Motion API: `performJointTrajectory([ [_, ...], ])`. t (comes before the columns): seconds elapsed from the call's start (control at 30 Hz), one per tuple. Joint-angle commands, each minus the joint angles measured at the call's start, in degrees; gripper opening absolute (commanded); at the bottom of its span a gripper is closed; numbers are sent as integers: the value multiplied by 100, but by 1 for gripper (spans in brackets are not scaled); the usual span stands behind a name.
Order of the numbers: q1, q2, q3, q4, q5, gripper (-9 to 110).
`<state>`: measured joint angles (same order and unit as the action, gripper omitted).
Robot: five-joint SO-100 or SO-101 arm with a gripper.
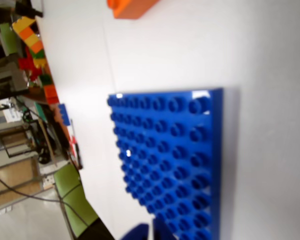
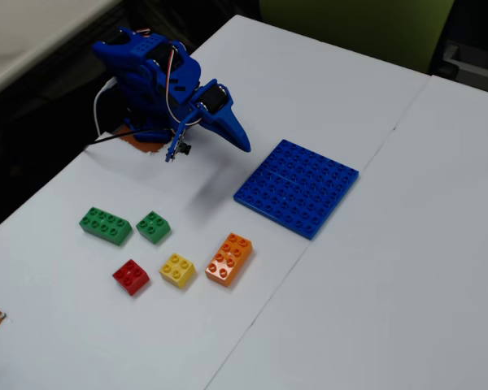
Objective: Pick up the 2x2 green block and go up the 8x8 blue block.
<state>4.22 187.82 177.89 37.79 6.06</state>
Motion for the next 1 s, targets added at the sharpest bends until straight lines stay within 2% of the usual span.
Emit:
performJointTrajectory([
  [0.0,-18,246,255,26,-9,0],
  [0.53,-26,246,255,26,-70,0],
  [0.57,-123,246,255,26,-202,3],
  [0.63,-246,255,255,-53,-2962,1],
  [0.73,-299,255,255,-132,-4438,0],
  [0.93,-18,255,255,545,-9035,0],
  [0.97,62,246,255,554,-9448,0],
])
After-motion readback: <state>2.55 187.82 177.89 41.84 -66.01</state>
